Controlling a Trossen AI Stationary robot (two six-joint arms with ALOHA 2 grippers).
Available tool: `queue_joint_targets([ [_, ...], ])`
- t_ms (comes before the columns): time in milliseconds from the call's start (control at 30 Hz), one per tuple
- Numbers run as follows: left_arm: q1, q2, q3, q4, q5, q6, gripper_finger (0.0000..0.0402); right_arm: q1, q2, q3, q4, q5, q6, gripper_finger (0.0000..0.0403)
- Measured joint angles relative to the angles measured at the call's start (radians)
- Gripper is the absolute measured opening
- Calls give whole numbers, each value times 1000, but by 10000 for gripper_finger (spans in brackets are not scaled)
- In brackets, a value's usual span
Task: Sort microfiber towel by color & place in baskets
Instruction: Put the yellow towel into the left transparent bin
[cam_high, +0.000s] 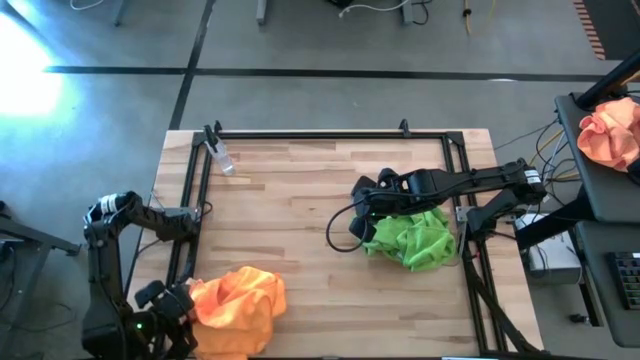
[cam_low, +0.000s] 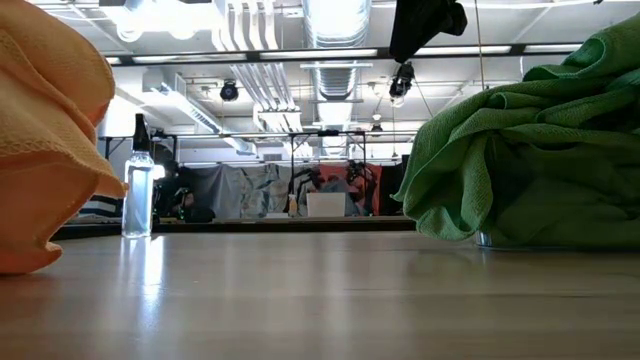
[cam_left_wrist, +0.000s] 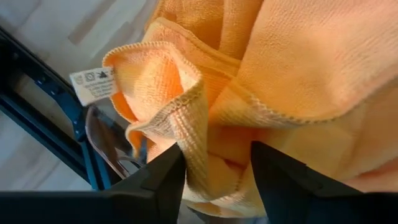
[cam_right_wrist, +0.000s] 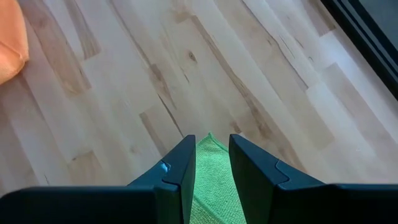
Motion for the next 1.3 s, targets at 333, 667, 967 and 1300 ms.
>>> queue_joint_targets([
  [333,32,0,118,-28,-27,20,171,0,0,0,0,0,-32,91],
  [667,38,0,190,-51,-287,148,171,0,0,0,0,0,-59,91],
  [967,56,0,197,-50,-410,317,171,1,0,0,-1,-2,-56,91],
  [1300,56,-2,197,-50,-821,540,171,12,0,0,-1,-2,-62,91],
])
